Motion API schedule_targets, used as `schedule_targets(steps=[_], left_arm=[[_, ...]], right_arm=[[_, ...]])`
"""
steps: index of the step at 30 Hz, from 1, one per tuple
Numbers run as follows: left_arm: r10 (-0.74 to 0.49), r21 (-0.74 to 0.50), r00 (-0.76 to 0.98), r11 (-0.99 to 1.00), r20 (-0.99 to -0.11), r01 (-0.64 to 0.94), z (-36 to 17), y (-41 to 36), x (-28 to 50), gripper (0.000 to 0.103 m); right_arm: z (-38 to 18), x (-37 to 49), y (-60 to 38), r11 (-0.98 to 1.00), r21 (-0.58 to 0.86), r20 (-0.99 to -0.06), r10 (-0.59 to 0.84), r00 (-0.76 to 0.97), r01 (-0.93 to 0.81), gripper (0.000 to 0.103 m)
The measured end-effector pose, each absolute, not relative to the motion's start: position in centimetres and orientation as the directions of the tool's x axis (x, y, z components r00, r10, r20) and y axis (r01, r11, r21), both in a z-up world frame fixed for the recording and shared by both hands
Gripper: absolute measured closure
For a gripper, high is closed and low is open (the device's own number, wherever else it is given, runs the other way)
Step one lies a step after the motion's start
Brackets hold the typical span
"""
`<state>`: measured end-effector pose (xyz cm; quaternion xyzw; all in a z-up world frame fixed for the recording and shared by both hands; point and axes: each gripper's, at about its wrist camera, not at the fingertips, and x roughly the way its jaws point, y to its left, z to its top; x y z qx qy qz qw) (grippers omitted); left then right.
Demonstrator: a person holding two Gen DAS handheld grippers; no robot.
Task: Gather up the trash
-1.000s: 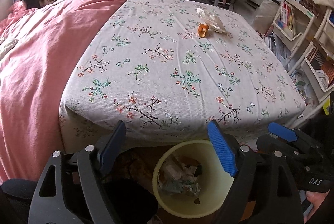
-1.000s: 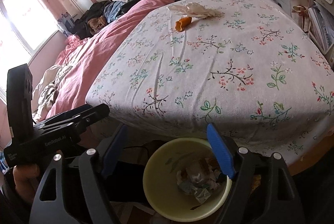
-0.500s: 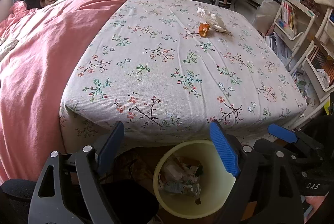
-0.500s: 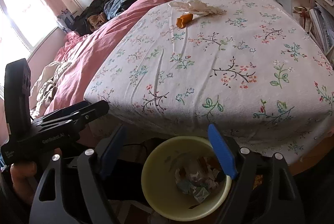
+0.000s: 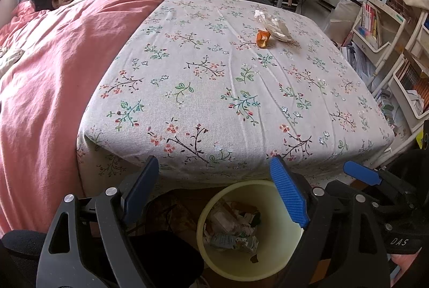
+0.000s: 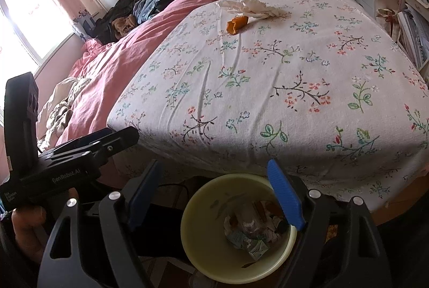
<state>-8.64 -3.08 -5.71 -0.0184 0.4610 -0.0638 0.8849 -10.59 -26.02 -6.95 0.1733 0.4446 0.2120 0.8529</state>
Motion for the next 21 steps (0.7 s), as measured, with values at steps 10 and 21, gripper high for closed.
schedule_targets(steps=[10,21], left_arm=[[-0.130,-0.092,0.567,0.991,-0.813,0.096,-5.70,-3.07,-8.62,0.021],[-0.130,-0.092,0.567,0.991,-0.813,0.095,-5.70,-3.04,-8.63,0.021]], right_arm=[[-6.99,-10.62,-26.00,0.850,0.484,-0.685,0.515,0.515,-0.207,0.025],[-7.04,-10.68,-25.96,0.851,0.483,-0.686,0.515,0.514,-0.207,0.025]])
